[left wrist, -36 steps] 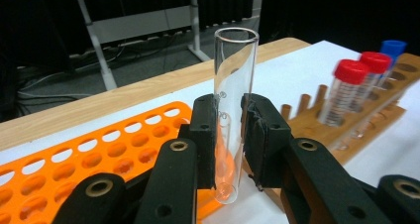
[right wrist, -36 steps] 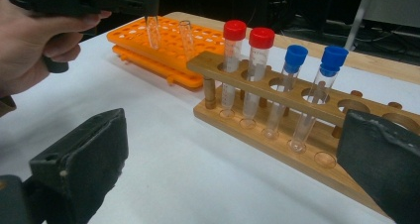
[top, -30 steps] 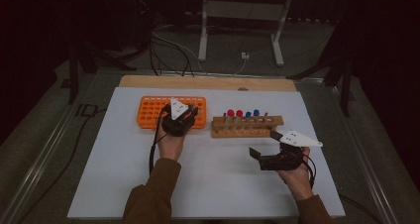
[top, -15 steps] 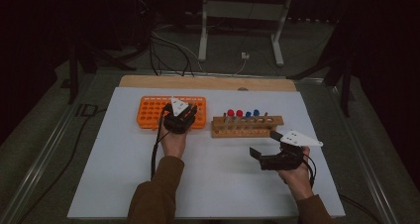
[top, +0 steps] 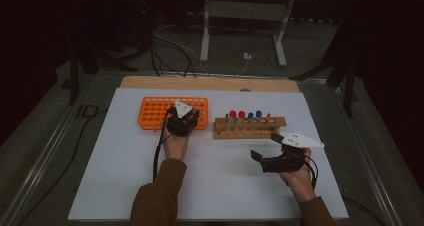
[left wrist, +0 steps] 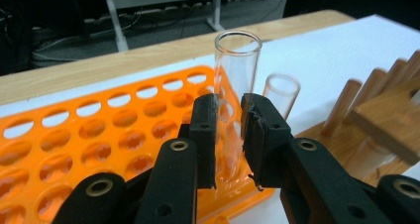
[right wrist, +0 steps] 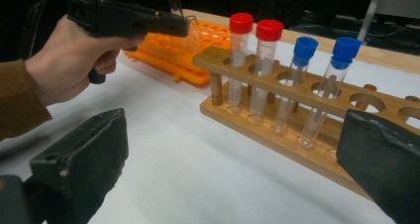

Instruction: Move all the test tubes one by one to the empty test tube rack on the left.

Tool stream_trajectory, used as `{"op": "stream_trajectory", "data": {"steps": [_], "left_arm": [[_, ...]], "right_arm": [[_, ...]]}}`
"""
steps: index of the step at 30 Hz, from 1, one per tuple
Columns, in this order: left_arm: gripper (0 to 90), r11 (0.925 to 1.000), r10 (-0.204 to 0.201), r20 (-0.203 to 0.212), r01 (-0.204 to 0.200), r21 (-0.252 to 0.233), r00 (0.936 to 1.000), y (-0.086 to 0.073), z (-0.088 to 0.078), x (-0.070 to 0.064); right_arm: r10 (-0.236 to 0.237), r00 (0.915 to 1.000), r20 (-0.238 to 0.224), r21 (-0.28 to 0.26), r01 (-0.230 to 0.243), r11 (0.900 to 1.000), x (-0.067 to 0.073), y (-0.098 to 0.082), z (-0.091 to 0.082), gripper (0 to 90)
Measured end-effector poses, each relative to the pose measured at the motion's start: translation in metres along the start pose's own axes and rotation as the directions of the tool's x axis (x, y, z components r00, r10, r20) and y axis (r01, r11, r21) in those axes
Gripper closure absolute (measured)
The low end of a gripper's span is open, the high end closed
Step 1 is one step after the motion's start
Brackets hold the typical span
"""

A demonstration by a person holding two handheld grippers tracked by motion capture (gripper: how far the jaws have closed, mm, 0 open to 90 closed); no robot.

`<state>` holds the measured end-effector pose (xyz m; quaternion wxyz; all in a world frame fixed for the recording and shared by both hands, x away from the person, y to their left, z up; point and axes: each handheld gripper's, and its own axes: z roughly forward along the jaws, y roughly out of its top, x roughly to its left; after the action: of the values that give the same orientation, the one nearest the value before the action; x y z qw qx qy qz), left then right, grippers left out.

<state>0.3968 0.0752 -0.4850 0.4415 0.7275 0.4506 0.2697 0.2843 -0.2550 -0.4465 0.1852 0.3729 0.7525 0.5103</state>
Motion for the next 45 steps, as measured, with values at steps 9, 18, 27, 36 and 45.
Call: {"op": "stream_trajectory", "data": {"steps": [9,18,27,36,45], "left_arm": [[76.6,0.9976,0.033,-0.002,-0.033,0.061,0.9994,-0.006,0.006,-0.002],[76.7,0.9952,0.045,-0.001,-0.045,0.087,0.999,-0.007,0.008,-0.002],[76.6,0.9945,0.033,0.006,-0.033,0.1,0.9994,-0.007,0.01,-0.001],[55.6,0.9953,-0.017,-0.001,0.017,0.095,0.9999,-0.011,0.005,0.005],[20.2,0.992,-0.115,0.011,0.115,0.052,0.9933,-0.007,-0.014,0.015]], "right_arm": [[-0.004,1.0,-0.006,0.005,0.004,1.0,0.002,0.0,0.001,0.2],[-0.008,0.9999,-0.011,0.014,0.008,1.0,0.004,-0.001,0.003,0.2],[-0.012,0.9998,-0.015,0.021,0.012,1.0,0.004,-0.002,0.004,0.2],[-0.01,0.9999,-0.014,0.018,0.01,1.0,0.004,-0.002,0.004,0.2],[-0.005,1.0,-0.008,0.019,0.006,1.0,0.004,-0.002,0.004,0.2]]}}
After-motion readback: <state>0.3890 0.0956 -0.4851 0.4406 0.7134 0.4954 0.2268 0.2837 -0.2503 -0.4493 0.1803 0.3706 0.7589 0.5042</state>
